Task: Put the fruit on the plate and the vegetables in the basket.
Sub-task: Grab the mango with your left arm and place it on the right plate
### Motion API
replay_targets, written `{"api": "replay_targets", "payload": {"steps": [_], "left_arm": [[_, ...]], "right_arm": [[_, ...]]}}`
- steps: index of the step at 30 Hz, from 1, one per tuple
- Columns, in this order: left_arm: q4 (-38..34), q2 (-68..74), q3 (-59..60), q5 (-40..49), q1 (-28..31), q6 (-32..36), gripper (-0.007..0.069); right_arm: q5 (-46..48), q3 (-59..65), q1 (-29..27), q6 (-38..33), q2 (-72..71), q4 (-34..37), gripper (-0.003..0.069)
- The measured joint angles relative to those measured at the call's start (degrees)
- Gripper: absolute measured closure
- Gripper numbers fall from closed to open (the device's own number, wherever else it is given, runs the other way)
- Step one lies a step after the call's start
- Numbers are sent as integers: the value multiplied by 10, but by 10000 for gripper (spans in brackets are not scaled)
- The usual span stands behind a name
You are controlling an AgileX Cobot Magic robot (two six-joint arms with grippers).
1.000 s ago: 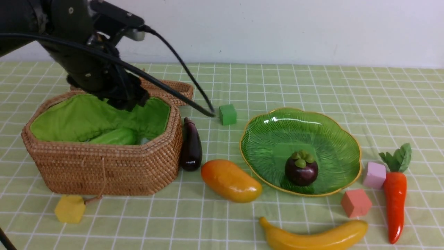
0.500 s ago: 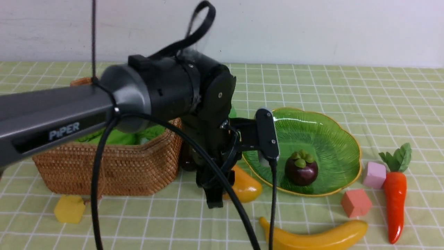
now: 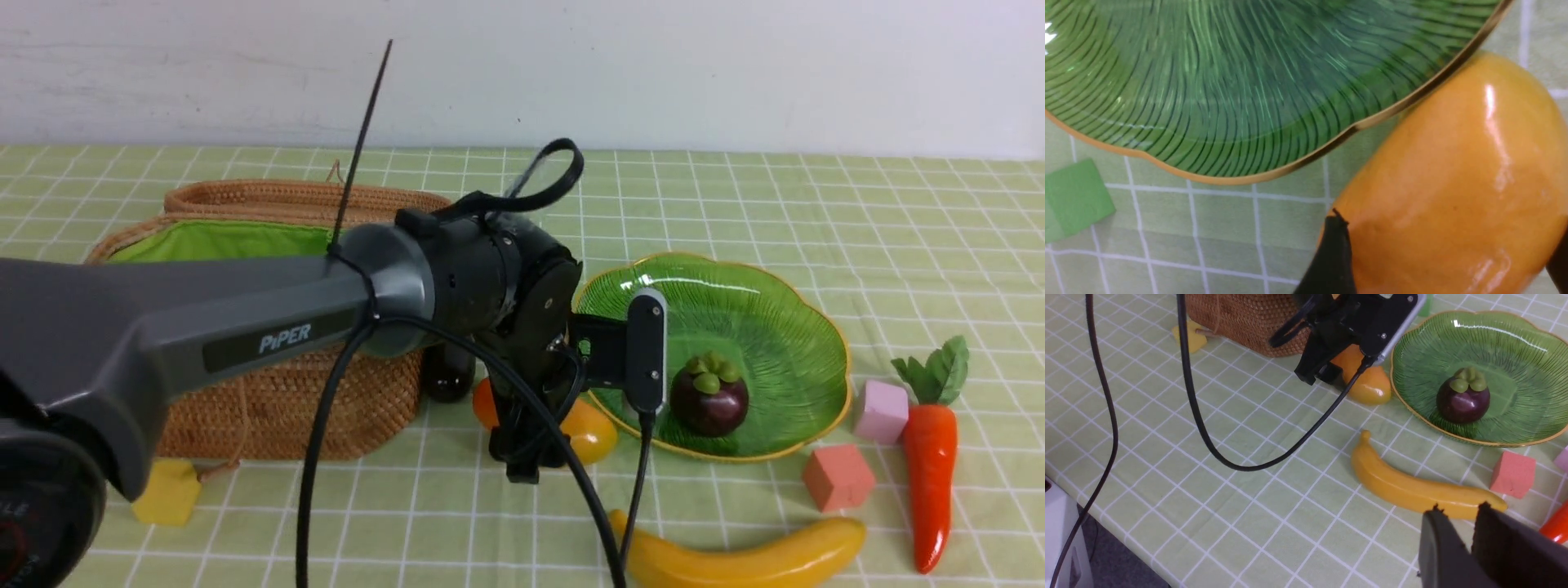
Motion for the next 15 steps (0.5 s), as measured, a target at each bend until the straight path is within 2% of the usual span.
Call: {"api": "replay_targets", "payload": {"steps": [4,15], "left_arm": [[31,8,-2,-9,-1,0,31],[44,13,-8,3,-2,-7,69]], "right_arm": [[0,0,0,0,0,0,519],[0,0,0,0,0,0,519]]}}
